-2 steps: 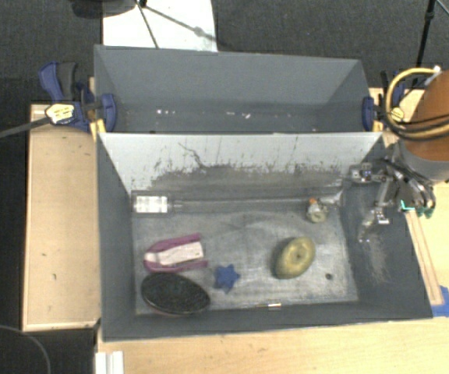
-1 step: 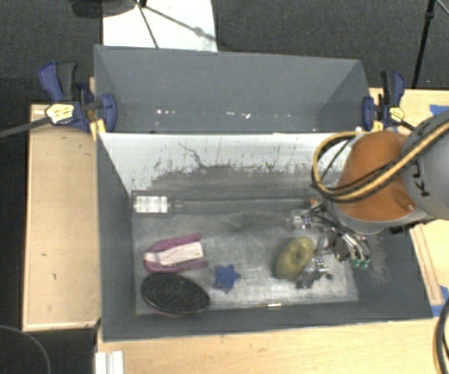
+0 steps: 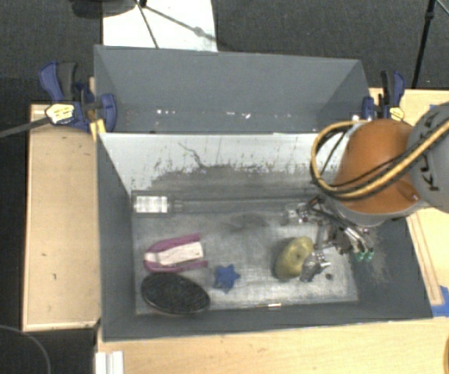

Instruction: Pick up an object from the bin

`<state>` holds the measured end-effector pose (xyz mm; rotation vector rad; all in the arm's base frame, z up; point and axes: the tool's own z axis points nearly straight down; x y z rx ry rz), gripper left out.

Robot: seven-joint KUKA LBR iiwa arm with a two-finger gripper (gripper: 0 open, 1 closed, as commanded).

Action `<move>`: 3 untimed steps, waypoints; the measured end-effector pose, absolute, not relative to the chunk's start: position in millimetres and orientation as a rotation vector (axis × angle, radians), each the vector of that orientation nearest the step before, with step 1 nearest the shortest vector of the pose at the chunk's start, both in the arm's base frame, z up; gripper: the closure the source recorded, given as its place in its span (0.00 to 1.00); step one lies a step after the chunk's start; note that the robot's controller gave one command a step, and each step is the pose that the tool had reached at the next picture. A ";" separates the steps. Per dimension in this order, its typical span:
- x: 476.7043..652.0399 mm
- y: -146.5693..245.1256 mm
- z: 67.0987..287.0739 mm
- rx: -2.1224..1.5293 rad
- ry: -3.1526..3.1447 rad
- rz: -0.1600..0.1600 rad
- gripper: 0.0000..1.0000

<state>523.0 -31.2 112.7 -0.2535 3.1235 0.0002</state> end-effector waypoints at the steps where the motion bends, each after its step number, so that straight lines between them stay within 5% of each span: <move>1: 521.8 -49.9 69.6 -0.161 3.136 0.001 0.00; 2: 521.7 -49.5 71.5 -0.172 3.137 -0.001 1.00; 3: 517.4 -35.1 223.3 -0.107 3.129 0.000 1.00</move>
Offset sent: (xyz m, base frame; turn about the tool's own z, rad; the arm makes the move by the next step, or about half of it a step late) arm -0.0018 -0.0180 -0.0427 0.0589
